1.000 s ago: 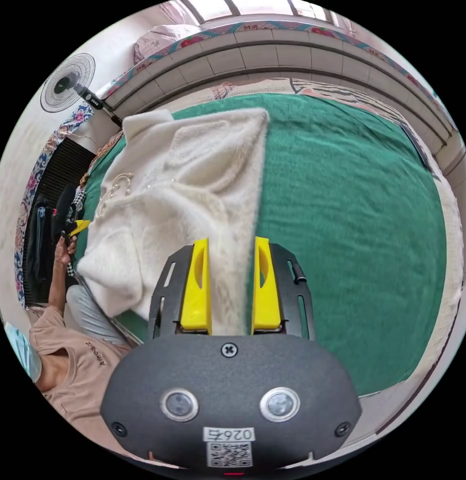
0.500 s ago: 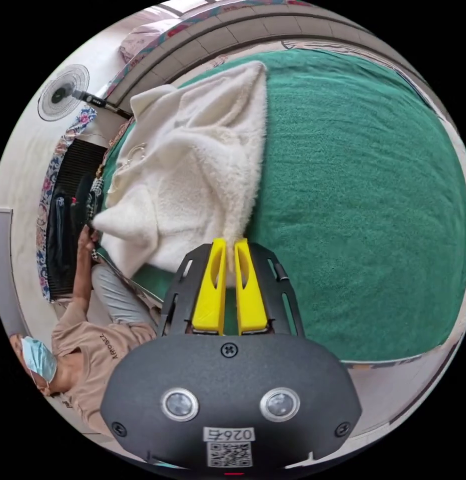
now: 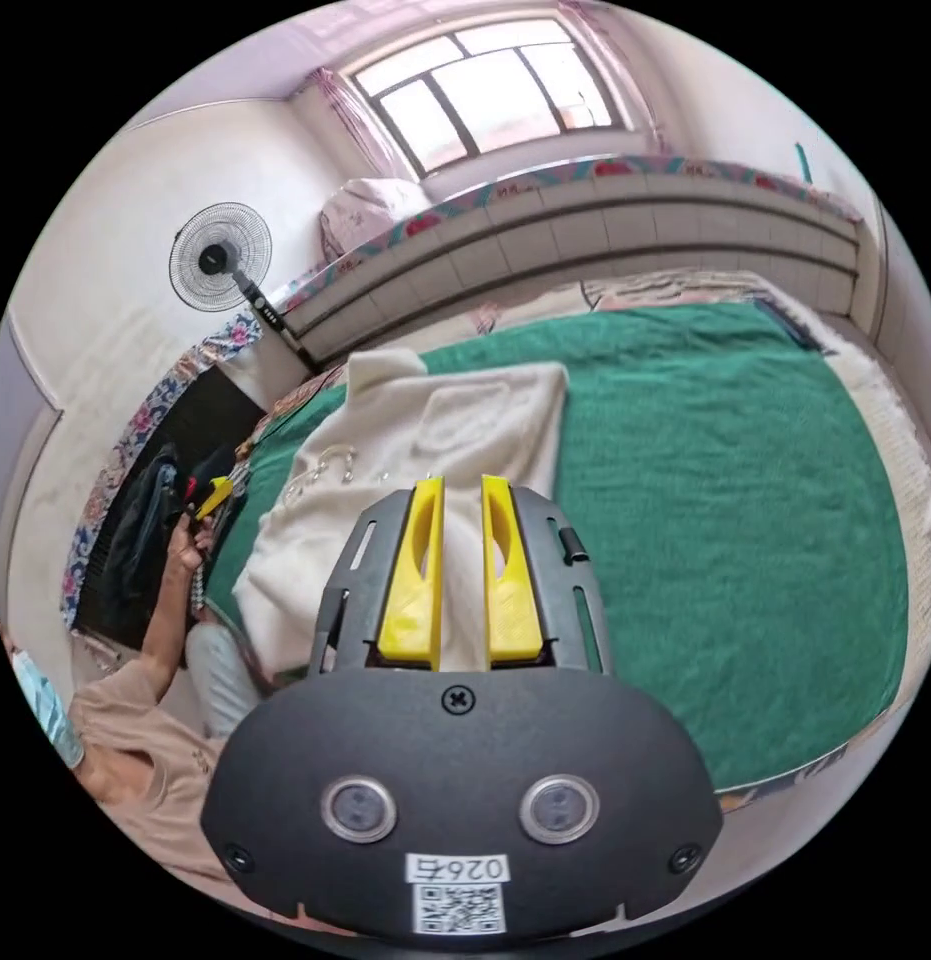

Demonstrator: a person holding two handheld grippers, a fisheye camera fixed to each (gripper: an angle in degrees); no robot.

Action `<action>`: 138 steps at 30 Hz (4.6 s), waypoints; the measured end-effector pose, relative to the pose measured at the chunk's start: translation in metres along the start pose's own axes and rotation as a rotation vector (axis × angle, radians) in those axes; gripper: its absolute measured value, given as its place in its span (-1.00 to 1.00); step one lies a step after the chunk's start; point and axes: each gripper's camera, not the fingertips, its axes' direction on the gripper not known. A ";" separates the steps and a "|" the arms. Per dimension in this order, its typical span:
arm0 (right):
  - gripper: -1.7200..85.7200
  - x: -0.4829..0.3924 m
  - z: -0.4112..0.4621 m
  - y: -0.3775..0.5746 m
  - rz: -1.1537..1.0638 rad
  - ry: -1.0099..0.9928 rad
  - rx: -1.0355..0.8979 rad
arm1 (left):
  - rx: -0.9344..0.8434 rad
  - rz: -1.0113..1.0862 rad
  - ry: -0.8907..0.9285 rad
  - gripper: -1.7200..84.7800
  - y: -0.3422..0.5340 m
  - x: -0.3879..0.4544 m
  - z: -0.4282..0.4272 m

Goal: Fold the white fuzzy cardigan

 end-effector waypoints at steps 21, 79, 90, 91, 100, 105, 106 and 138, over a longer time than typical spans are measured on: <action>-0.77 0.069 0.183 -0.054 0.207 -0.101 -0.287 | -0.500 0.044 -0.260 -0.73 -0.079 -0.036 0.172; -0.97 0.038 0.240 0.002 -0.176 -0.080 -0.479 | -0.566 0.469 -0.378 -0.80 0.000 0.018 0.140; -0.98 -0.014 0.220 0.065 -0.584 -0.152 -0.624 | -0.544 0.472 -0.381 -0.76 0.011 0.012 0.147; -0.96 -0.013 0.220 0.068 -0.586 -0.159 -0.634 | -0.555 0.482 -0.371 -0.79 0.012 0.014 0.147; -0.88 0.081 0.170 0.045 -0.198 -0.159 -0.287 | -0.646 0.714 -0.436 -0.82 0.030 0.049 0.155; -0.91 0.085 0.227 0.045 -0.193 -0.041 -0.476 | -0.659 0.782 -0.425 -0.83 0.035 0.059 0.151; -0.94 0.072 0.232 0.047 -0.269 -0.078 -0.517 | -0.655 0.775 -0.415 -0.83 0.034 0.057 0.150; -0.79 0.106 0.149 0.001 -0.152 -0.220 -0.289 | -0.603 0.566 -0.270 -0.81 -0.001 -0.014 0.155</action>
